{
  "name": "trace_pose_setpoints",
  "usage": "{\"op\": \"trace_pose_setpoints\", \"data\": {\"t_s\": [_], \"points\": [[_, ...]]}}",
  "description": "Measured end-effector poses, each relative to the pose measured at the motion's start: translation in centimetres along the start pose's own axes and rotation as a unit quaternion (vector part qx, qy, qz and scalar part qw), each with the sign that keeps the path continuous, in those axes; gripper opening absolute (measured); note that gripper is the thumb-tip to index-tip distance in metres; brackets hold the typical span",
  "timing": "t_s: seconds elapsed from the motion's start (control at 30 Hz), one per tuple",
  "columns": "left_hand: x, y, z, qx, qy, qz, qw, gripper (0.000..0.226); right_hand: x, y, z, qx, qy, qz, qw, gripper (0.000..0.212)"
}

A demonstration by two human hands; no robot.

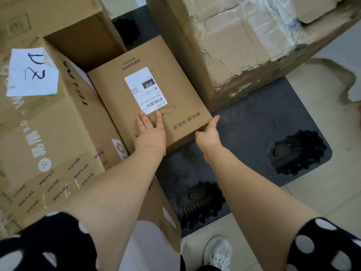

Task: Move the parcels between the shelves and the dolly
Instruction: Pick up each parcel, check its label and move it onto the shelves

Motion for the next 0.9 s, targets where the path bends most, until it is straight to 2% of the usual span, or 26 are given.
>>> {"op": "trace_pose_setpoints", "data": {"t_s": [0.23, 0.47, 0.67, 0.9], "points": [[0.3, -1.3, 0.3, -0.067, 0.006, -0.035, 0.997, 0.099, -0.2, 1.9, -0.3, 0.052, -0.005, 0.037, 0.998, 0.077], [-0.3, -0.1, 4.0, -0.013, 0.000, 0.008, 1.000, 0.099, -1.5, -0.4, 2.9, 0.063, -0.025, 0.045, 0.997, 0.082], [-3.0, -2.7, 11.7, -0.008, 0.037, -0.012, 0.999, 0.087, -2.8, -6.2, 10.9, 0.050, -0.013, 0.064, 0.997, 0.082], [-6.9, -7.5, 25.6, -0.008, 0.091, -0.052, 0.994, 0.082, -3.1, -13.9, 23.9, -0.010, -0.024, 0.064, 0.998, 0.081]]}}
Point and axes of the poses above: each hand's wrist, its own z-axis away from the middle knuckle, its own y-axis out of the palm, x = y × z, the point moved 8 cm from there along -z, towards the middle knuckle, and after that the axes turned 4 degrees about z, right-handed, at the moved point
